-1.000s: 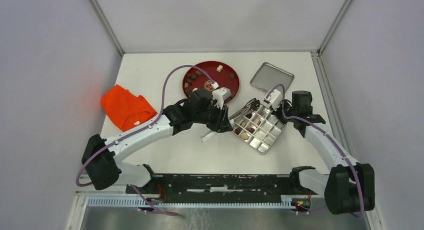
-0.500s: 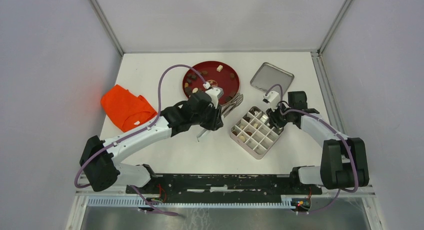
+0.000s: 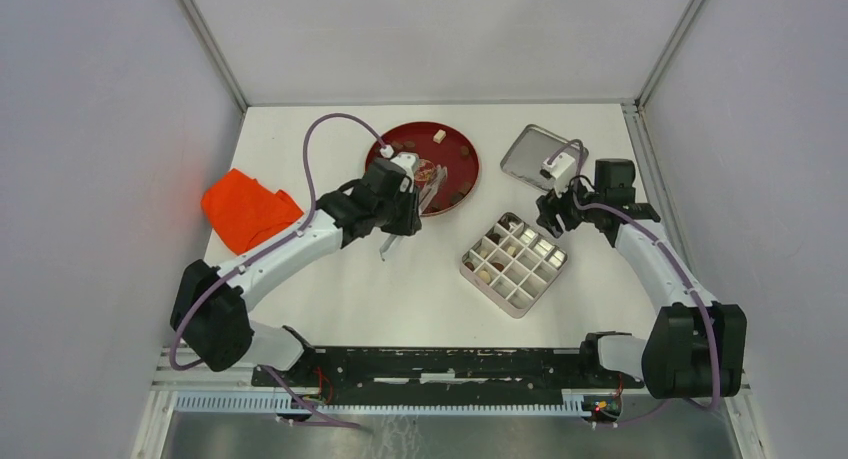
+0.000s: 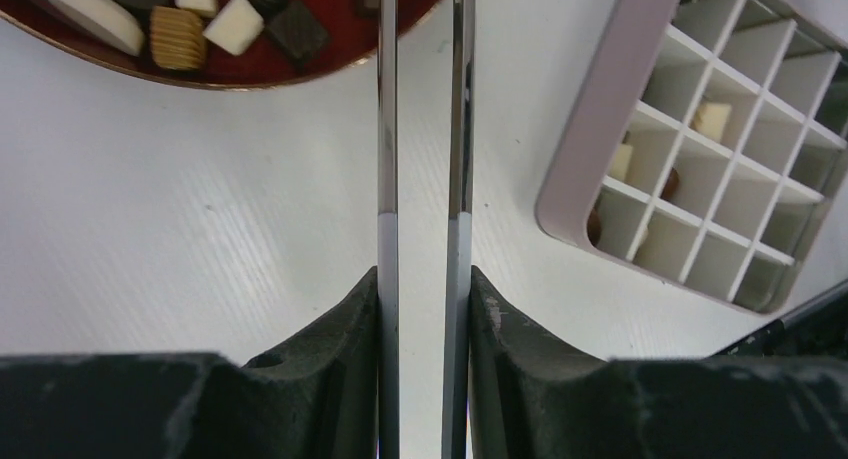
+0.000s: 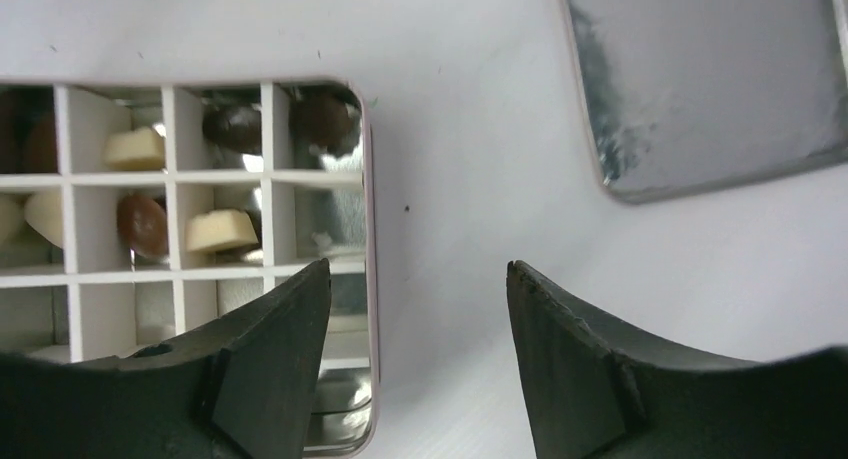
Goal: Pack the chocolate
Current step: Pick up the fake chocolate from the plate.
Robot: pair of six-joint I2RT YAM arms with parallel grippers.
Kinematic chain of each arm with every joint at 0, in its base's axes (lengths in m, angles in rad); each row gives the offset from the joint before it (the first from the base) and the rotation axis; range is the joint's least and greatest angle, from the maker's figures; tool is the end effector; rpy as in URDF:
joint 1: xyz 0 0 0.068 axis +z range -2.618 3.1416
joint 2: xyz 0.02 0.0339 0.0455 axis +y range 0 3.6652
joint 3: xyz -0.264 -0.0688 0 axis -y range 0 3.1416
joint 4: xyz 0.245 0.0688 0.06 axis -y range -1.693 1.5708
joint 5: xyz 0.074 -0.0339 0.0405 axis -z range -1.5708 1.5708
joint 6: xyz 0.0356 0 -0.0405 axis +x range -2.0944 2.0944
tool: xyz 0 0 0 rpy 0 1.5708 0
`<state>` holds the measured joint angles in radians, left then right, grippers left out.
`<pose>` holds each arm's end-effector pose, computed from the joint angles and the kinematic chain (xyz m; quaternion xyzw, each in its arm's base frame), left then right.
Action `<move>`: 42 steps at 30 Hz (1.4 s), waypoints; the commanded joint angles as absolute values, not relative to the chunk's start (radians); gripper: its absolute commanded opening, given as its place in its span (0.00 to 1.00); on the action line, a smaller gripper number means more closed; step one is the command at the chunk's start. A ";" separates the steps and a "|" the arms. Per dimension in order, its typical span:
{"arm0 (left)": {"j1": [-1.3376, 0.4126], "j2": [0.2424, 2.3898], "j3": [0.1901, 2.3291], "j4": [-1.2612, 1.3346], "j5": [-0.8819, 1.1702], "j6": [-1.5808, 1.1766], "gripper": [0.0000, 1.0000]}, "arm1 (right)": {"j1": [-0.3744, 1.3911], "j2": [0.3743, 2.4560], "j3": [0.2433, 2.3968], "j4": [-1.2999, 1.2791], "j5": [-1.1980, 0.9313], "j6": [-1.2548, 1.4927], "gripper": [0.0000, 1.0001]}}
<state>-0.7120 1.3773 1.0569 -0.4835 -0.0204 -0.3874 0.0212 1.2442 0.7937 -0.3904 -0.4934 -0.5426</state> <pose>0.2251 -0.1933 0.2734 0.1461 0.9158 -0.1874 0.3239 0.2518 0.0222 0.2324 -0.3357 0.8459 0.1312 0.3932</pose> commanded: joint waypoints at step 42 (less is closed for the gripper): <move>-0.451 1.794 1.551 -0.900 -0.078 -0.106 0.39 | 0.018 1.210 0.805 -0.394 -0.698 -0.540 0.72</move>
<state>-0.4591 1.7779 1.5063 -0.8967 -0.0765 -0.1497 0.0212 1.2217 0.8070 -0.3996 -0.6758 -0.5220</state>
